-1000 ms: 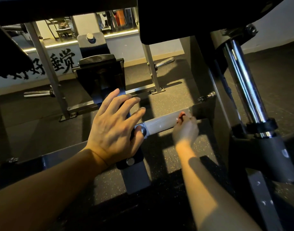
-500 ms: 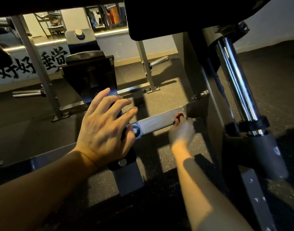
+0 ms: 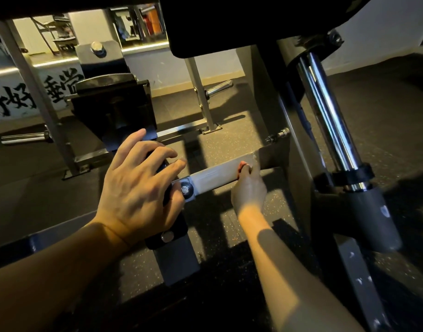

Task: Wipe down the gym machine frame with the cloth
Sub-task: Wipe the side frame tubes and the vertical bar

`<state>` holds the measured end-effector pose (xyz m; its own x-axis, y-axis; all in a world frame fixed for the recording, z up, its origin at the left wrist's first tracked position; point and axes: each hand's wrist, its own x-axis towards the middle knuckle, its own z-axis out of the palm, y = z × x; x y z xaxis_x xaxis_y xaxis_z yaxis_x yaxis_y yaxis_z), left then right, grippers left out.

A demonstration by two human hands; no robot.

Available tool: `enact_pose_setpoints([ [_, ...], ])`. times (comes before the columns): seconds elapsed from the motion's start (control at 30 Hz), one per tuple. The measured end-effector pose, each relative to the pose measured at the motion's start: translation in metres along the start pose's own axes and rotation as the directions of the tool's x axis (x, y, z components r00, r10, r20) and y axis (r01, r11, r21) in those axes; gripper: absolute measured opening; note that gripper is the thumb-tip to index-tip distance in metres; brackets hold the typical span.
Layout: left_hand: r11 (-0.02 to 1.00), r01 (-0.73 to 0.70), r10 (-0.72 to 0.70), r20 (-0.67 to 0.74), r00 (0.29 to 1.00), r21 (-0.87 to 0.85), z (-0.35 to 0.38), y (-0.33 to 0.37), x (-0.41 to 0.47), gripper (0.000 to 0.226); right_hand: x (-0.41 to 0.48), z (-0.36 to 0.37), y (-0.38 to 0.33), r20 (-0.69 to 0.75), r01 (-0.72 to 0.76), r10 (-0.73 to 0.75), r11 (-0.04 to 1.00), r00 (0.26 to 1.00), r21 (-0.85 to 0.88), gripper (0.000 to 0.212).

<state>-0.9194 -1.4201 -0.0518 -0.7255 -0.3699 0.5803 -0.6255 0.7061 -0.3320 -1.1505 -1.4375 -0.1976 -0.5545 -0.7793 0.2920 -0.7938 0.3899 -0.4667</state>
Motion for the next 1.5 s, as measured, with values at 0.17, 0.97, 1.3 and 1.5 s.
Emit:
enact_pose_setpoints([
  [0.17, 1.0, 0.004, -0.004, -0.002, 1.0, 0.001, 0.001, -0.001, -0.001, 0.042, 0.028, -0.013, 0.018, 0.019, 0.109, -0.107, 0.987, 0.994, -0.119, 0.036],
  [0.97, 1.0, 0.018, -0.018, 0.028, 0.999, 0.001, -0.001, 0.001, -0.001, 0.038, 0.007, -0.037, 0.024, 0.001, 0.079, -0.079, 0.995, 0.997, 0.054, 0.043],
  [1.3, 1.0, 0.005, -0.005, 0.001, 1.0, -0.013, 0.0, 0.001, 0.001, 0.033, 0.002, -0.003, -0.003, -0.013, 0.092, -0.091, 0.99, 0.996, 0.105, 0.041],
  [1.5, 1.0, 0.014, -0.014, 0.018, 1.0, 0.005, -0.002, 0.003, 0.001, 0.035, 0.01, -0.017, 0.008, 0.175, 0.305, -0.29, 0.95, 0.941, -0.069, 0.06],
])
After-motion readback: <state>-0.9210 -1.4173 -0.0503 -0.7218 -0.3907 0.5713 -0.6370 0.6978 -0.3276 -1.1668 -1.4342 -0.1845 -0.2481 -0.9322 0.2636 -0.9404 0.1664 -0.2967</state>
